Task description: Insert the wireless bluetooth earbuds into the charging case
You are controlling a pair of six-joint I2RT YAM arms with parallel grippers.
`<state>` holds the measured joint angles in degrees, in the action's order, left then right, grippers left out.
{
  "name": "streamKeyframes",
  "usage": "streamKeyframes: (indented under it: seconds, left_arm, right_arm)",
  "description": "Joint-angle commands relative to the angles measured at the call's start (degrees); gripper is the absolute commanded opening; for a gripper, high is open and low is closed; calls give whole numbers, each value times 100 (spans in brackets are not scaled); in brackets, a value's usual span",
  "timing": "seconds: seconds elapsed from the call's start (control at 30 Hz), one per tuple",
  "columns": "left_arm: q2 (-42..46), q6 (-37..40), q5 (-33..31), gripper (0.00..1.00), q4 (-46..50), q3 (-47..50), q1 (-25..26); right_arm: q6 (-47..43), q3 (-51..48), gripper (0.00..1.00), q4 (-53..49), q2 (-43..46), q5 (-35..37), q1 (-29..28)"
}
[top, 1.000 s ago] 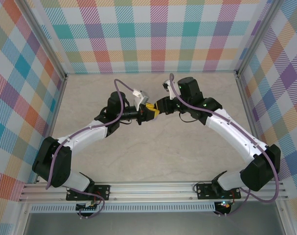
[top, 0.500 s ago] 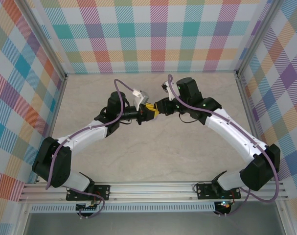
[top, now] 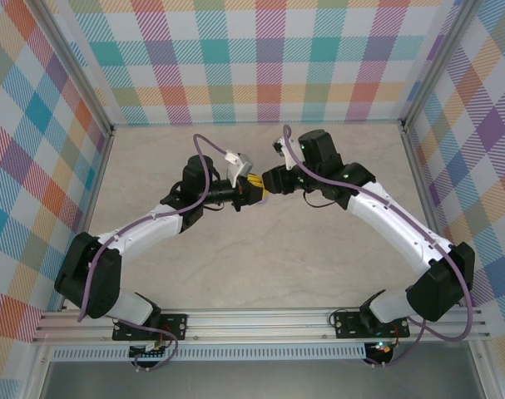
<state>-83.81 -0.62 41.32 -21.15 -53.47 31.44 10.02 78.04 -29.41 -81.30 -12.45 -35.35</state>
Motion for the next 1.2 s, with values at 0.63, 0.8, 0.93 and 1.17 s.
streamKeyframes:
  seconds: [0.63,0.8,0.93,1.17]
  left_arm:
    - [217,-43,401,0,-479,14,59]
    - [315,-8,305,0,-329,-5,38]
    - [515,-45,191,0,-294,-1,-44]
    - [1015,-476,51,0,-20,12,-545]
  right_arm:
    - [423,-15,52,-59,659,1561,-33]
    - [638,73,54,-572,715,2328,218]
    - [728,172,55,-990,407,2084,525]
    - [650,302,56,-1294,-398,1349,813]
